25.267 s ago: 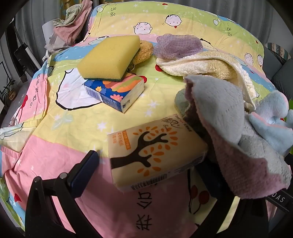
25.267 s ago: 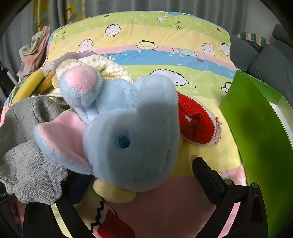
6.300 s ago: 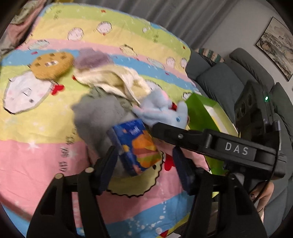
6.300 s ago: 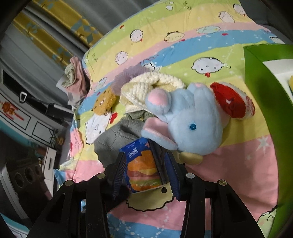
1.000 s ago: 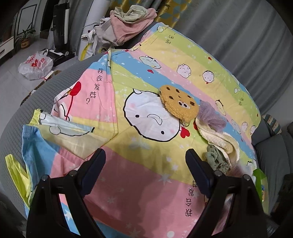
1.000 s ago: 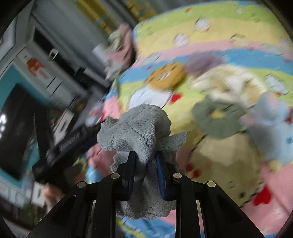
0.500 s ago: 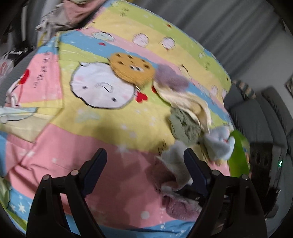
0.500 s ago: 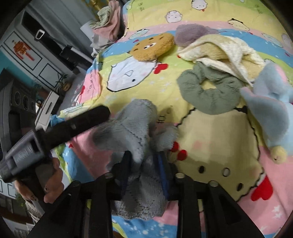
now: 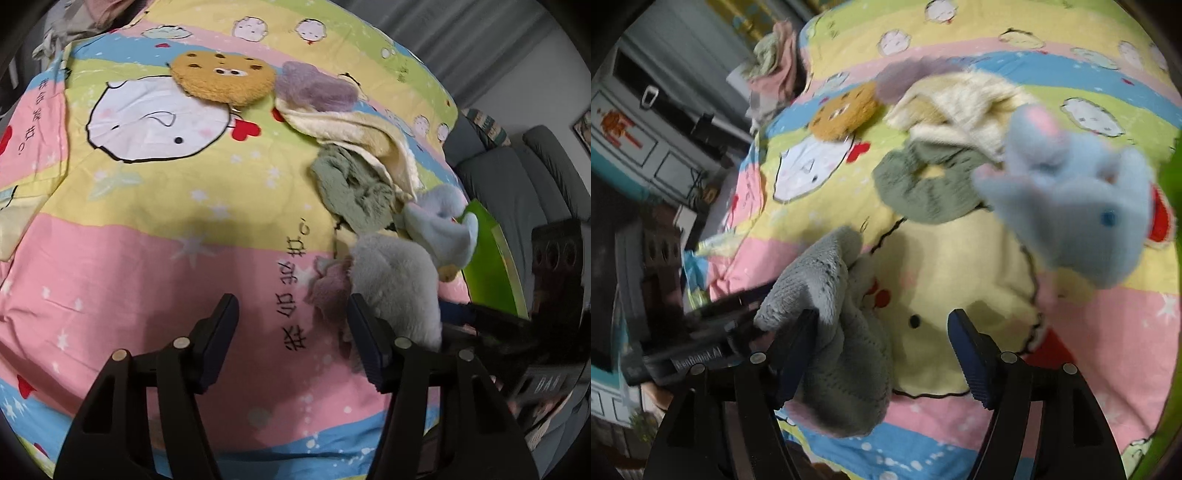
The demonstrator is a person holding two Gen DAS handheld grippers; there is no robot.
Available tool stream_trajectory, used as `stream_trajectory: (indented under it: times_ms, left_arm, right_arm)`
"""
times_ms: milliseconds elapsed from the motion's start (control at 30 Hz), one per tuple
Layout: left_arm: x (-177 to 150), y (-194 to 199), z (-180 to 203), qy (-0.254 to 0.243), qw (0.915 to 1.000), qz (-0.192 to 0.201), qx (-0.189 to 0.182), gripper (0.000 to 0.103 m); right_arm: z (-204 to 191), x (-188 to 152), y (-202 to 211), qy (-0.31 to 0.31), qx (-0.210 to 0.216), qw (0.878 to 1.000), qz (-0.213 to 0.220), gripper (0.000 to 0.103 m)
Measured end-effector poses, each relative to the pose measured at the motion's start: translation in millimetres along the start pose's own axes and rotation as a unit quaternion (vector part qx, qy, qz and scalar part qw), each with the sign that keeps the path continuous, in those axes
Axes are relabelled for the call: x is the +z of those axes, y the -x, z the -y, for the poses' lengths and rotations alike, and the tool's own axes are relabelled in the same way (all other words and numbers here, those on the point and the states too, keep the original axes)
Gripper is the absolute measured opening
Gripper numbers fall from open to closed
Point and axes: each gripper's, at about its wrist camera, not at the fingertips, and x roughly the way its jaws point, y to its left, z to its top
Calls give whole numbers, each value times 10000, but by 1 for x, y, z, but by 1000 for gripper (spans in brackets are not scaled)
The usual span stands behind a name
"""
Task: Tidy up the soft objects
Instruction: 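Grasp the grey knit cloth with the right gripper and lift it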
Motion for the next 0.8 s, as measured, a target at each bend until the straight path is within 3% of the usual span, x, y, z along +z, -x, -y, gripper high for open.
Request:
stream_trajectory:
  times_ms: [200, 400, 800]
  left_arm:
    - [-7, 1, 13, -212, 9990, -124, -373, 59]
    - [-12, 0, 20, -351, 9978, -227, -511, 59]
    - [-23, -13, 50, -795, 9945, -295, -610, 61]
  right_arm:
    - [6, 1, 9, -197, 213, 9994, 163, 73]
    - [7, 0, 9, -193, 224, 9993, 242, 73]
    - [11, -2, -21, -318, 569, 9977, -196, 67]
